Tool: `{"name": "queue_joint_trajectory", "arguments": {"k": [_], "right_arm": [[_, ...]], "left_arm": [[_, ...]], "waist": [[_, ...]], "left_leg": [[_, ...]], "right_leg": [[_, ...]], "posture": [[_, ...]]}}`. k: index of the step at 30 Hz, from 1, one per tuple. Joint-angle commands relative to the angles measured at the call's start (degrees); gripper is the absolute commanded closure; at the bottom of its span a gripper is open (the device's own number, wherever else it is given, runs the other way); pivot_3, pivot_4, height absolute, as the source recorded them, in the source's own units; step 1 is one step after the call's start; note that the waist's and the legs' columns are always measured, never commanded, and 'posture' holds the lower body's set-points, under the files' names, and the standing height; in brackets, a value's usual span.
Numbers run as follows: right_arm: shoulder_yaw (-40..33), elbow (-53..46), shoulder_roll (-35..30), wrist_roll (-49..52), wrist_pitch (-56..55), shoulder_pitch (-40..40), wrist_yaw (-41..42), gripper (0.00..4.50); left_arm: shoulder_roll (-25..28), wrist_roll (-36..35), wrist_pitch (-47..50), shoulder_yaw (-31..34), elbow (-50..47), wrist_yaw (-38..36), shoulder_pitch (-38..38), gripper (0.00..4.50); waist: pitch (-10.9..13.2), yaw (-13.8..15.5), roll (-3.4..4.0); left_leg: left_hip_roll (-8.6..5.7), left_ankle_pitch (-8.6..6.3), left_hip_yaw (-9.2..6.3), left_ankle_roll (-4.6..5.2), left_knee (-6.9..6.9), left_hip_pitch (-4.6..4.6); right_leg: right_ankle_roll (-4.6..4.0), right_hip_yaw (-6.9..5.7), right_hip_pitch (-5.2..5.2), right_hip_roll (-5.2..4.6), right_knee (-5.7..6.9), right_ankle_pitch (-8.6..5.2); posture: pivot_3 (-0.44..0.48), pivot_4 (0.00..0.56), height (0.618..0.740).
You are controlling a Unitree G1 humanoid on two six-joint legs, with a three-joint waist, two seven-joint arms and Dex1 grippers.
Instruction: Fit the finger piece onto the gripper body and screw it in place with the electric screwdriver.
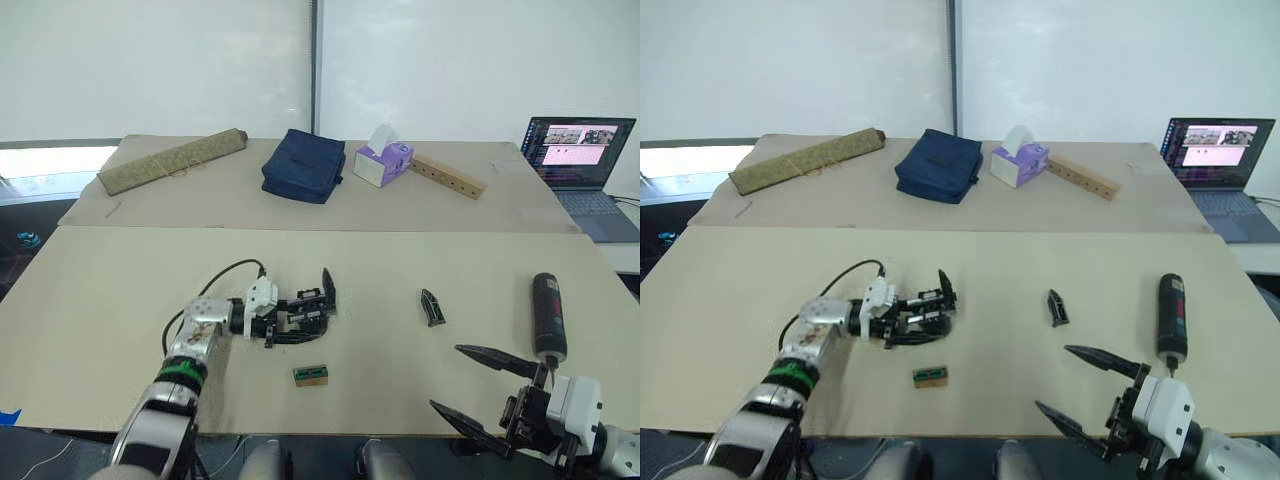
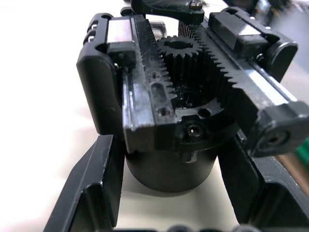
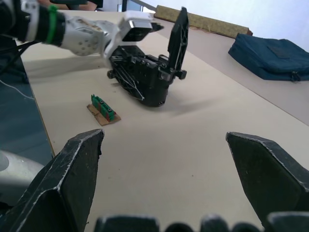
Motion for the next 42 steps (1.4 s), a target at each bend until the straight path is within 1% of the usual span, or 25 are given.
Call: {"name": "queue_joint_trajectory", "arguments": {"k": [1, 4, 7, 10, 17, 18, 22, 25, 29, 30, 31, 32, 33, 36, 38, 41, 42], "right_arm": [[-0.42, -1.11, -0.28, 0.84, -0.49, -0.65, 0.17, 0.0], [0.22, -0.75, -0.17, 0.69, -0.49, -1.47, 0.19, 0.0], [1.11, -0.45, -0.05, 0.55, -0.39, -2.29, 0.27, 0.0], [1.97, -0.13, -0.25, 0.52, -0.3, -3.18, 0.5, 0.0], [1.85, 1.06, -1.18, 0.84, -0.23, -4.62, 1.22, 0.0], [1.82, 1.11, -1.23, 0.87, -0.24, -4.71, 1.22, 0.0], [1.65, 1.03, -1.11, 0.7, -0.28, -4.61, 1.22, 0.0], [1.61, 0.79, -0.74, 0.53, -0.45, -4.03, 1.06, 0.0], [1.65, 0.64, -0.52, 0.39, -0.56, -3.73, 0.77, 0.0], [1.68, 0.57, -0.48, 0.38, -0.54, -3.68, 0.67, 0.0], [1.72, 0.5, -0.45, 0.38, -0.5, -3.65, 0.58, 0.0], [1.76, 0.46, -0.46, 0.36, -0.51, -3.59, 0.56, 0.0], [1.75, 0.42, -0.48, 0.37, -0.55, -3.45, 0.59, 0.0], [1.54, 0.47, -0.63, 0.46, -0.69, -3.17, 0.69, 0.0], [1.38, 0.51, -0.7, 0.49, -0.71, -3.14, 0.64, 0.0], [1.48, 0.44, -0.64, 0.36, -0.72, -3.05, 0.52, 0.0], [1.58, 0.39, -0.57, 0.29, -0.75, -2.96, 0.47, 0.0]], "left_arm": [[0.92, 0.62, 8.97, 2.07, -20.58, 12.41, 4.74, 2.21], [-0.55, 1.82, 18.92, 2.17, -33.45, 23.13, 11.04, 2.21], [-1.32, 5.55, 20.94, 0.04, -39.2, 29.24, 15.54, 2.21], [-3.49, 6.06, 22.62, -1.09, -40.39, 33.64, 17.46, 2.21], [-4.73, 7.83, 19.19, -4.04, -36.95, 36.83, 17.88, 2.21], [-4.61, 7.9, 18.66, -4.37, -36.37, 36.62, 17.71, 2.21], [-4.03, 5.87, 21.9, -4.94, -36.18, 34.68, 17.6, 2.21], [-1.81, 6.33, 21.51, -5.02, -35.57, 33.38, 17.98, 2.21], [-0.22, 4.43, 21.45, -4.32, -34.33, 31.64, 17.79, 2.21], [0.3, 3.79, 21.11, -4.17, -34.19, 30.77, 17.73, 1.17], [0.79, 3.33, 20.73, -4.06, -34.03, 29.94, 17.68, 0.83], [1.71, 2.55, 20.27, -4.04, -33.81, 28.18, 17.67, 0.36], [2.8, 1.88, 19.27, -3.7, -33.19, 26.45, 17.54, 0.05], [6.33, 0.76, 16.03, -2.5, -29.94, 21.87, 16.75, 0.05], [8.9, -0.69, 13.62, -1.54, -26.05, 17.2, 15.3, 0.05], [10.94, -1.96, 9.68, -0.63, -18.02, 11.6, 10.72, 0.05], [11.09, -1.86, 6.92, -0.55, -14.36, 9.82, 8.5, 0.05]], "waist": [[0.03, 0.17, 0.01], [0.03, 0.27, 0.05], [0.04, 0.58, 0.05], [0.04, 0.84, 0.05], [0.05, 0.81, 0.04], [0.05, 0.81, 0.04], [0.04, 0.8, 0.05], [0.04, 0.78, 0.05], [0.03, 0.65, 0.06], [0.03, 0.63, 0.07], [0.03, 0.61, 0.07], [0.03, 0.62, 0.07], [0.03, 0.61, 0.07], [0.02, 0.62, 0.08], [0.02, 0.66, 0.09], [0.02, 0.7, 0.09], [0.02, 0.72, 0.09]], "left_leg": [[0.0, 0.0, -0.02, 0.0, 0.0, 0.0], [-0.04, 0.0, -0.01, -0.01, -0.03, 0.04], [-0.15, -0.01, 0.01, -0.01, -0.01, 0.04], [-0.22, -0.01, 0.02, -0.01, -0.01, 0.1], [-0.24, -0.01, 0.02, -0.01, -0.01, 0.1], [-0.25, -0.01, 0.03, -0.01, -0.02, 0.1], [-0.24, -0.01, 0.03, -0.01, -0.02, 0.12], [-0.24, -0.01, 0.03, -0.01, -0.02, 0.12], [-0.22, -0.01, 0.04, -0.01, -0.03, 0.16], [-0.22, -0.01, 0.04, -0.01, -0.04, 0.17], [-0.22, -0.01, 0.04, -0.01, -0.04, 0.17], [-0.22, -0.01, 0.04, -0.01, -0.04, 0.17], [-0.22, -0.01, 0.04, -0.01, -0.04, 0.18], [-0.21, -0.01, 0.06, -0.01, -0.05, 0.21], [-0.21, -0.01, 0.07, -0.01, -0.05, 0.22], [-0.21, -0.01, 0.08, -0.01, -0.05, 0.23], [-0.23, -0.01, 0.09, -0.01, -0.04, 0.24]], "right_leg": [[0.0, -0.01, 0.01, -0.04, 0.02, 0.0], [0.06, 0.0, 0.04, -0.13, -0.01, -0.03], [0.18, -0.01, 0.09, -0.35, -0.02, -0.08], [0.19, -0.02, 0.18, -0.4, -0.05, -0.07], [0.19, -0.03, 0.18, -0.4, -0.08, -0.08], [0.19, -0.03, 0.19, -0.4, -0.08, -0.08], [0.18, -0.03, 0.19, -0.38, -0.07, -0.08], [0.18, -0.03, 0.2, -0.38, -0.08, -0.08], [0.18, -0.03, 0.22, -0.37, -0.07, -0.08], [0.18, -0.03, 0.22, -0.37, -0.08, -0.08], [0.18, -0.03, 0.22, -0.37, -0.08, -0.08], [0.18, -0.03, 0.22, -0.36, -0.07, -0.08], [0.17, -0.04, 0.22, -0.36, -0.07, -0.08], [0.16, -0.03, 0.23, -0.36, -0.07, -0.09], [0.15, -0.04, 0.23, -0.35, -0.08, -0.1], [0.14, -0.05, 0.24, -0.35, -0.08, -0.1], [0.14, -0.05, 0.24, -0.35, -0.07, -0.1]], "posture": [[0.0, 0.15, 0.74], [0.0, 0.15, 0.74], [0.0, 0.15, 0.74], [0.0, 0.15, 0.74], [0.0, 0.15, 0.74], [0.0, 0.15, 0.74], [0.0, 0.15, 0.74], [0.0, 0.15, 0.74], [0.0, 0.15, 0.74], [0.0, 0.15, 0.74], [0.0, 0.15, 0.74], [0.0, 0.15, 0.74], [0.0, 0.15, 0.74], [0.0, 0.15, 0.74], [0.0, 0.15, 0.74], [0.0, 0.15, 0.74], [0.0, 0.15, 0.74]]}}
